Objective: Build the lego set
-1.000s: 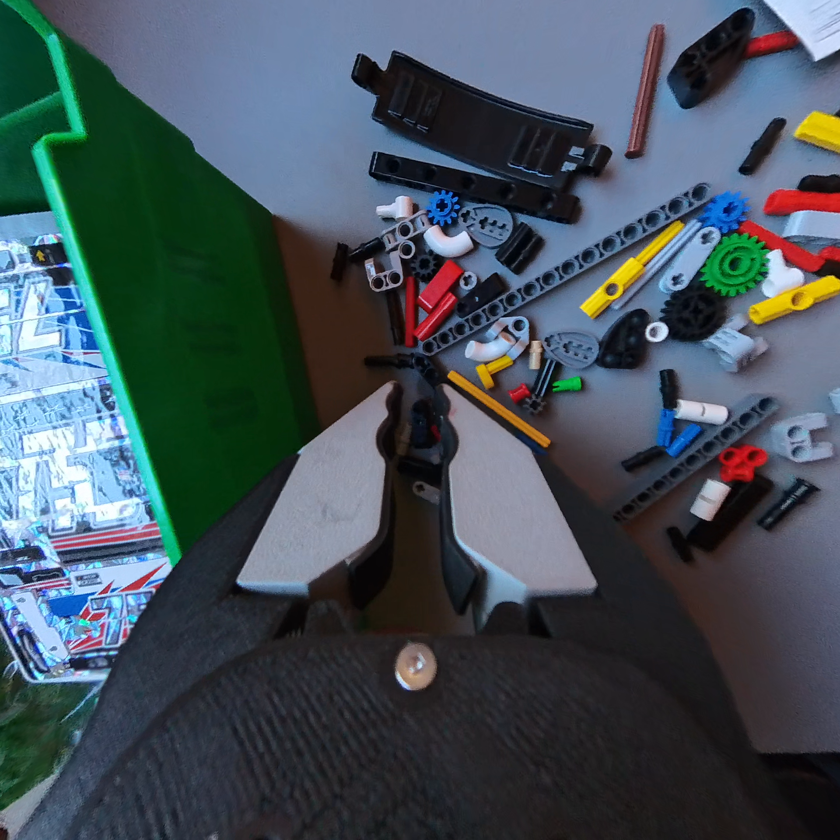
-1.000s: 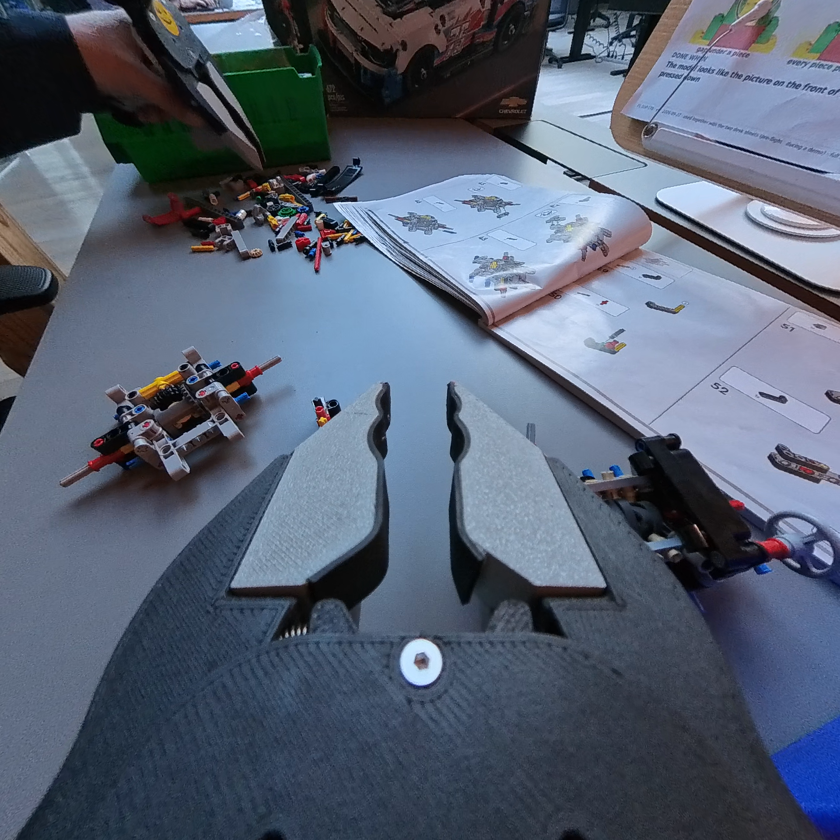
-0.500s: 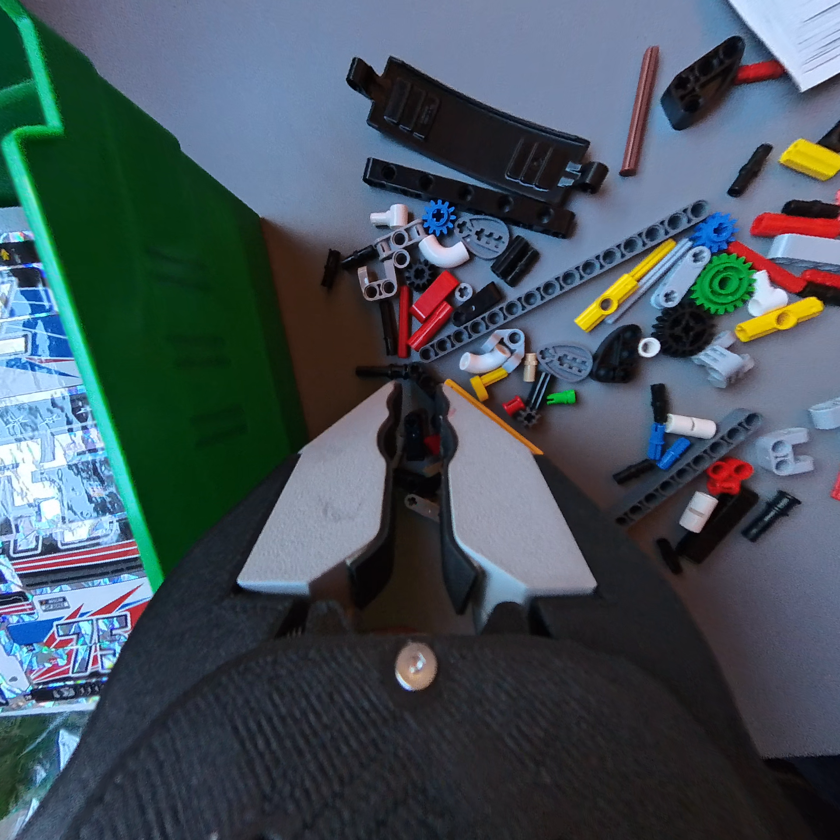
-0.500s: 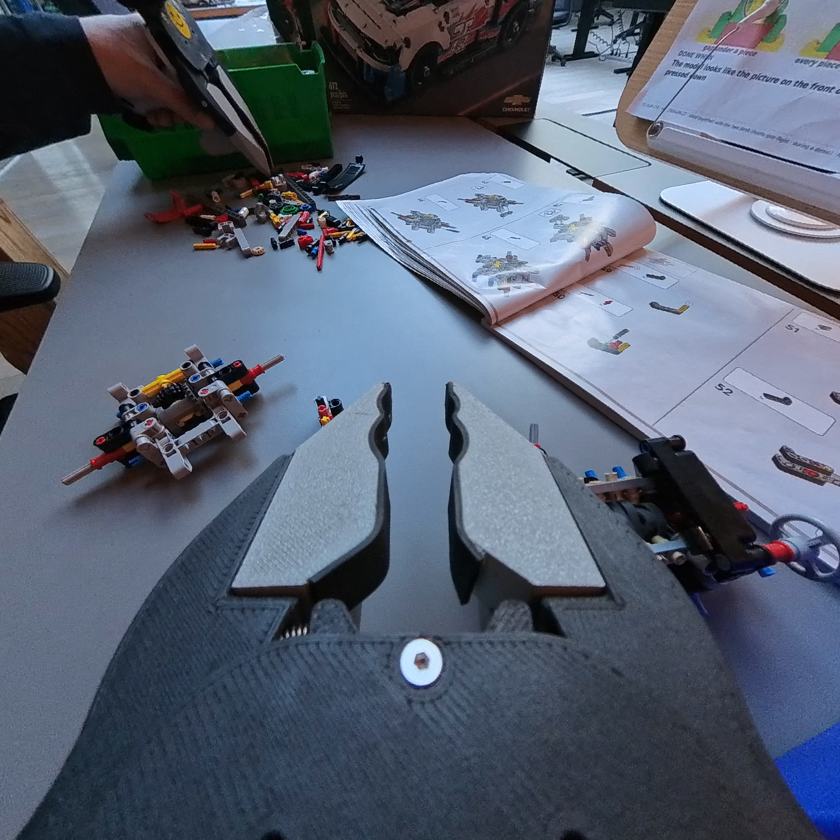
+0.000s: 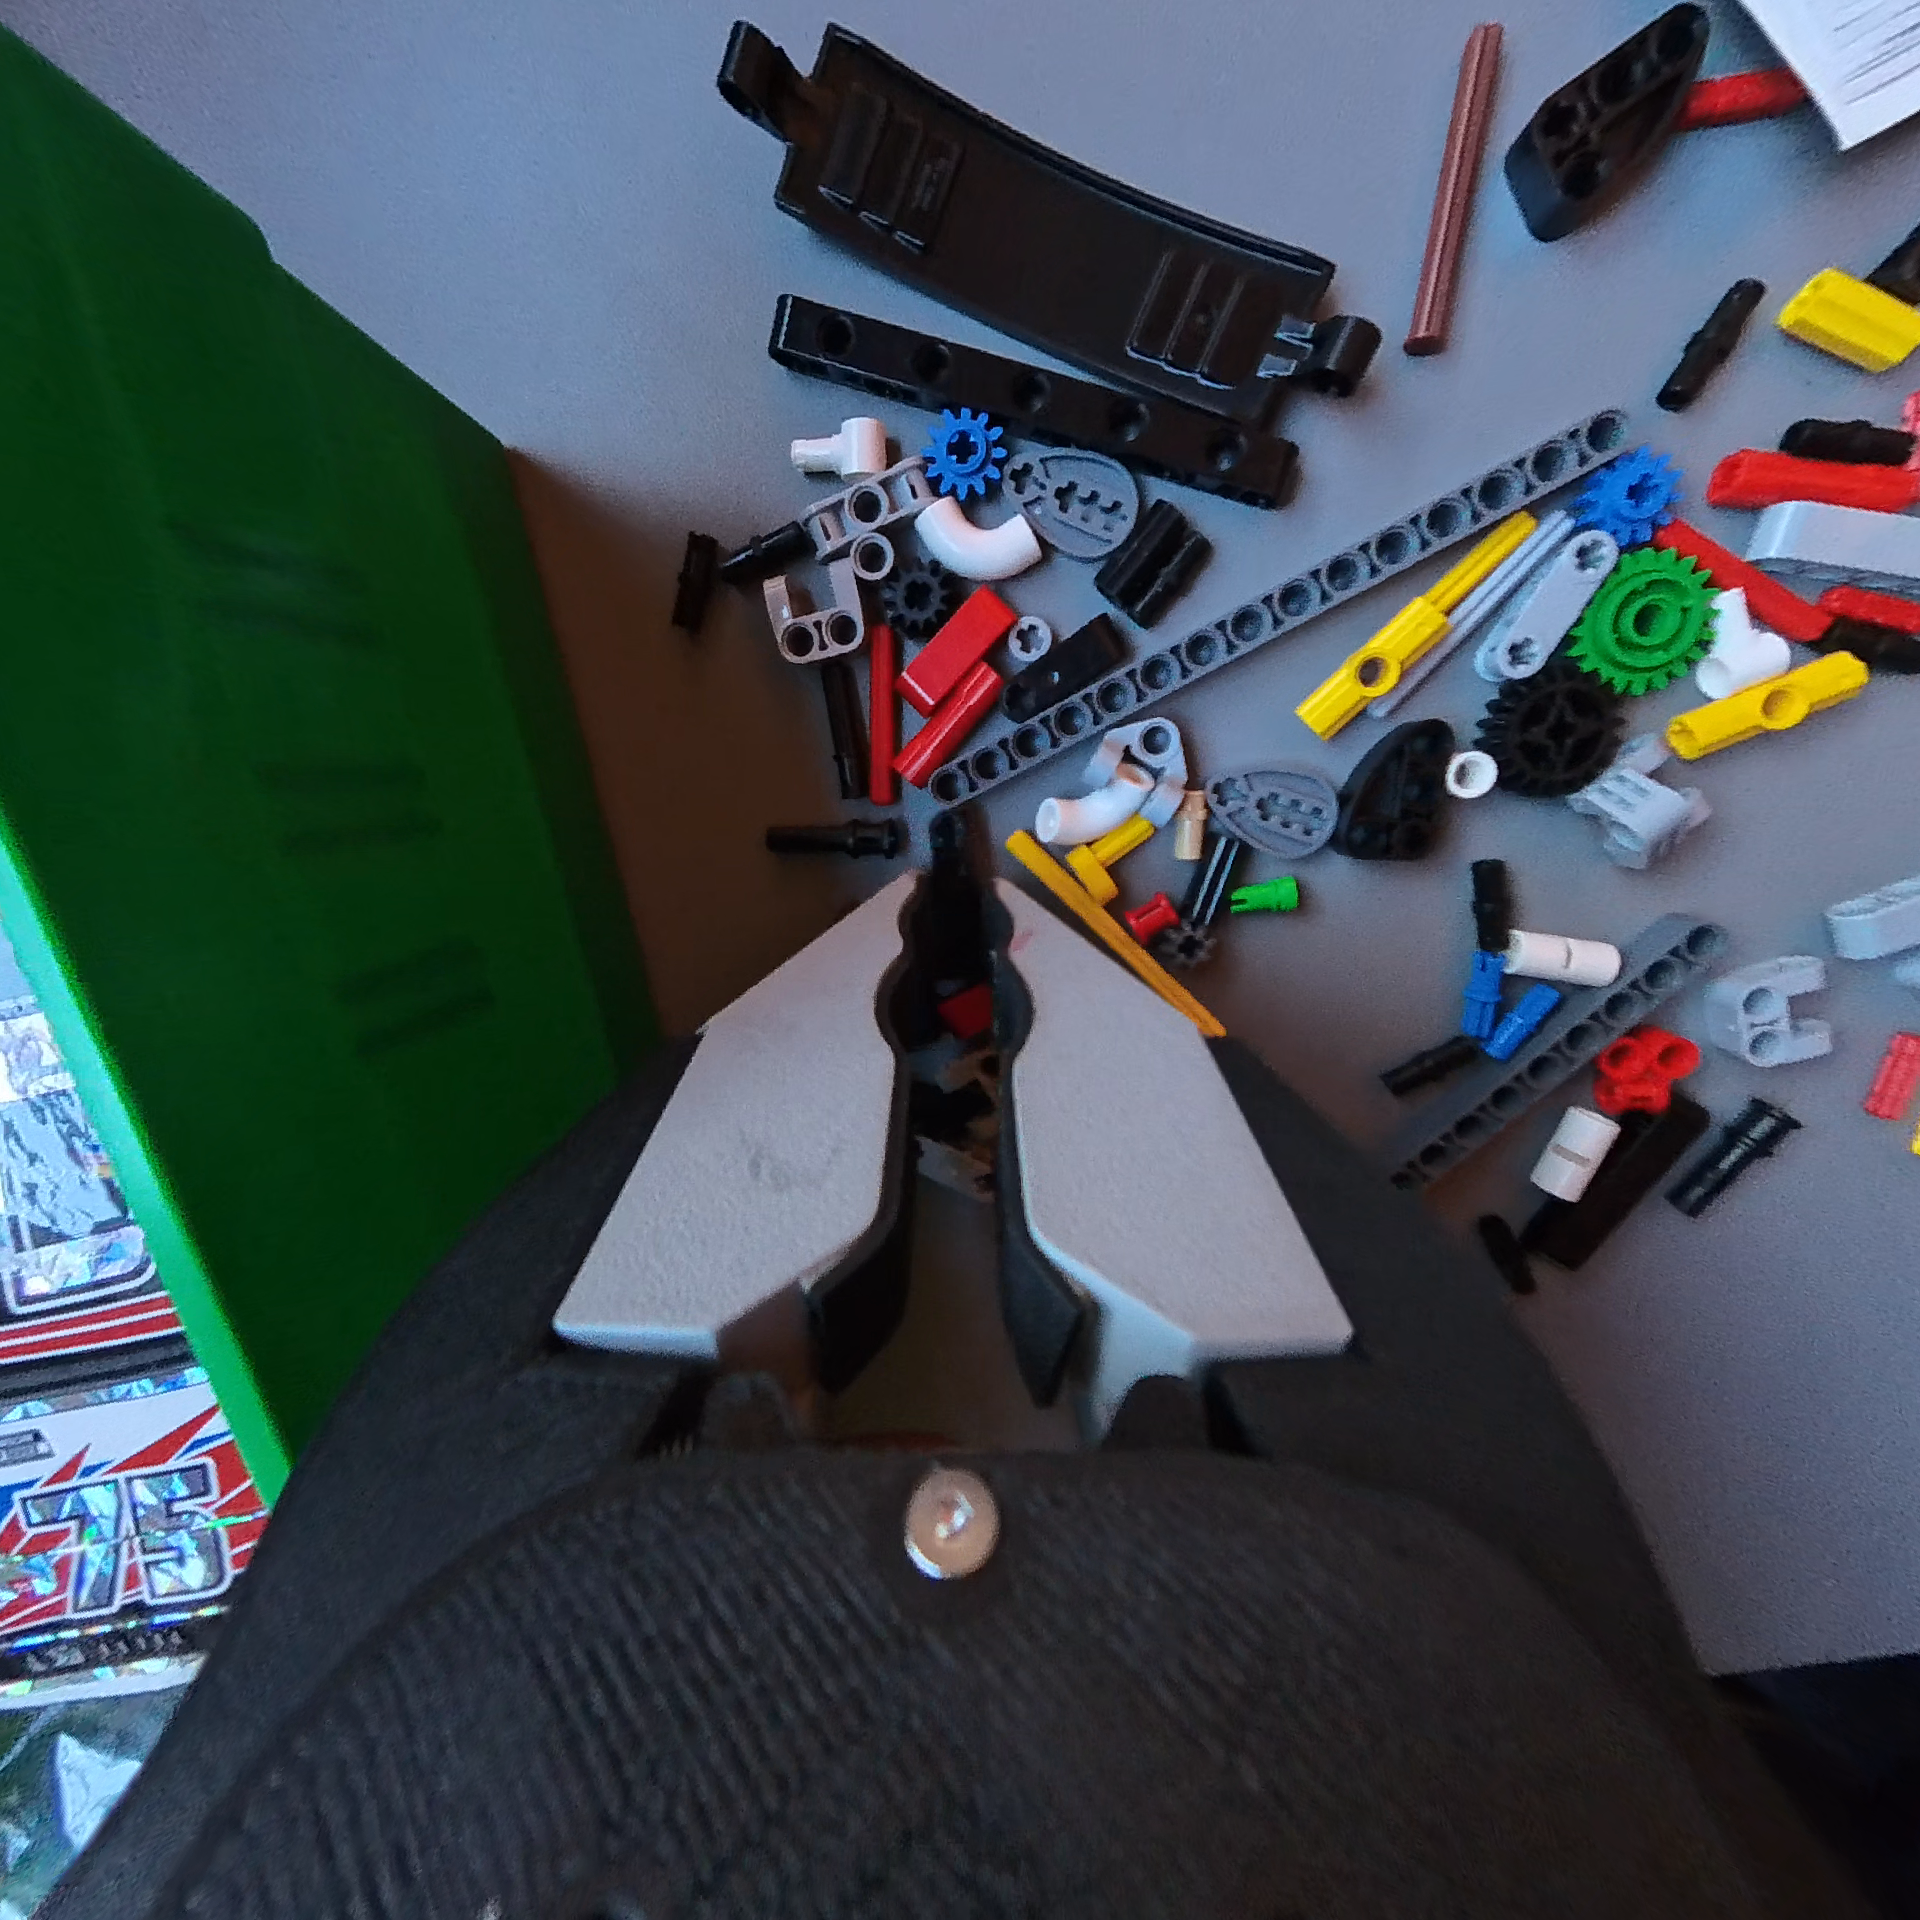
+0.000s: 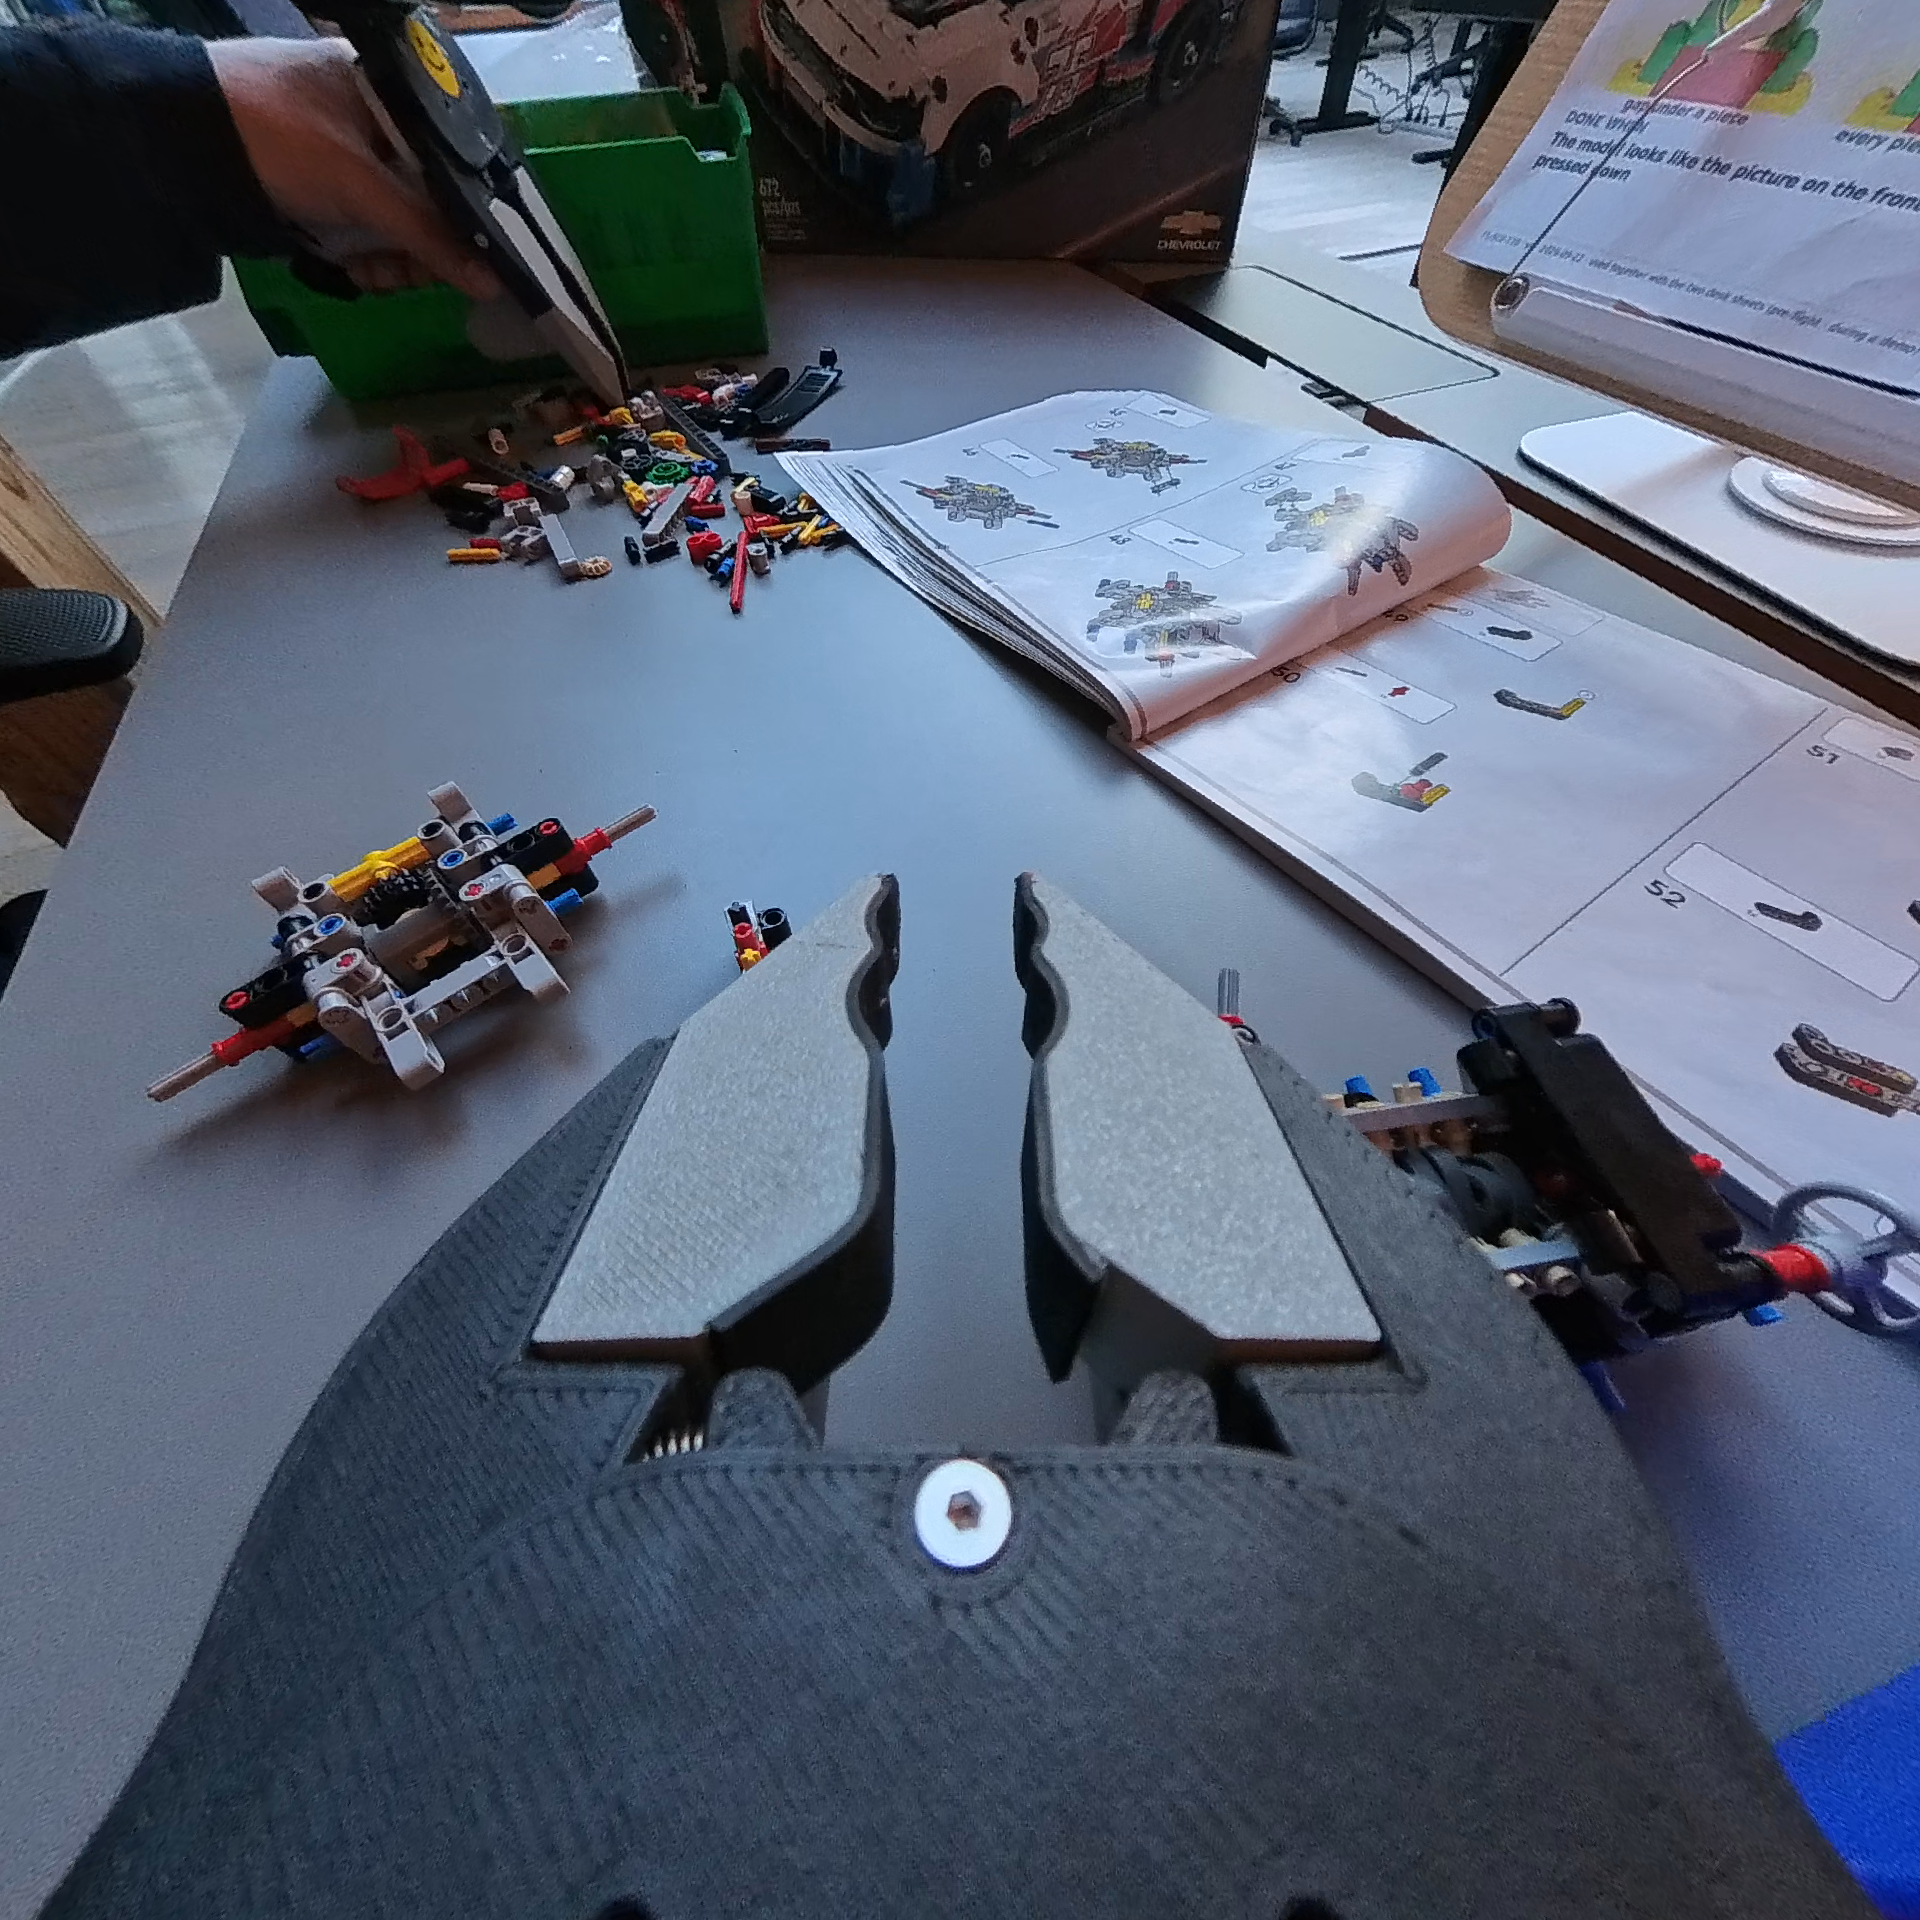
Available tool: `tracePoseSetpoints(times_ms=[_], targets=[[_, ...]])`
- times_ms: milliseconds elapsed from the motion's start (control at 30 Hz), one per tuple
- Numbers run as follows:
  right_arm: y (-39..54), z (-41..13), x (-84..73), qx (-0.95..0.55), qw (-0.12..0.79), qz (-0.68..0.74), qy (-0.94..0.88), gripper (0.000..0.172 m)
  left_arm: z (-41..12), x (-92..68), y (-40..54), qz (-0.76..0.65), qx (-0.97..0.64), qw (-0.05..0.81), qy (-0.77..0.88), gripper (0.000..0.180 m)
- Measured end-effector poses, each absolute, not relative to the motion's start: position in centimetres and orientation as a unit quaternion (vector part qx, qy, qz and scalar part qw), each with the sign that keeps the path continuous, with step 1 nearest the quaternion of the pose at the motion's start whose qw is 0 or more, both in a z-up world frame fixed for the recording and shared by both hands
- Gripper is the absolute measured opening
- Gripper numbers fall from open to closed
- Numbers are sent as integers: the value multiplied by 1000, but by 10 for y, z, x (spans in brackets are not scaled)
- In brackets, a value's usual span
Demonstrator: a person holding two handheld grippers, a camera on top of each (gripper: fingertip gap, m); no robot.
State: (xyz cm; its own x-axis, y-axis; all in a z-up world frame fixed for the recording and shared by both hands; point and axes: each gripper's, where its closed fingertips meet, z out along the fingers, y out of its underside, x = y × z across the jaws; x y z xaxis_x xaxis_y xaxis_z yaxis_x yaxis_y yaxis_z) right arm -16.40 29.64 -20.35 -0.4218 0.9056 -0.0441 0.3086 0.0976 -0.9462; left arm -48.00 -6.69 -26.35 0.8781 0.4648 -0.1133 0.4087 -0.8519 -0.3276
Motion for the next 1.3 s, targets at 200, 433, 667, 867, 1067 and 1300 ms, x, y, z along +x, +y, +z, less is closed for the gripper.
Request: tracePoseSetpoints(times_ms=[200, 433, 667, 867, 1067, 1300], targets=[[297, -204, -164, -449, 297, 502, -677, 18, -259, -481, -66, 110, -957, 157, -217, 6], [296, -205, -164, -450, 294, 500, -679, 18, -226, -472, -45, 145, -951, 203, -181, 6], [295, -205, -164, -448, 293, 500, -681, 17, -197, -409, 18, 139, -954, 255, -76, 5], [290, -206, -163, -439, 290, 498, -690, 18, -194, -320, 92, 70, -948, 307, 50, 5], [287, -207, -162, -432, 288, 494, -697, 18, -215, -262, 157, -3, -938, 329, 113, 5], [266, -206, -156, -388, 269, 505, -722, 20, -232, -211, 219, -48, -906, 349, 236, 5]])
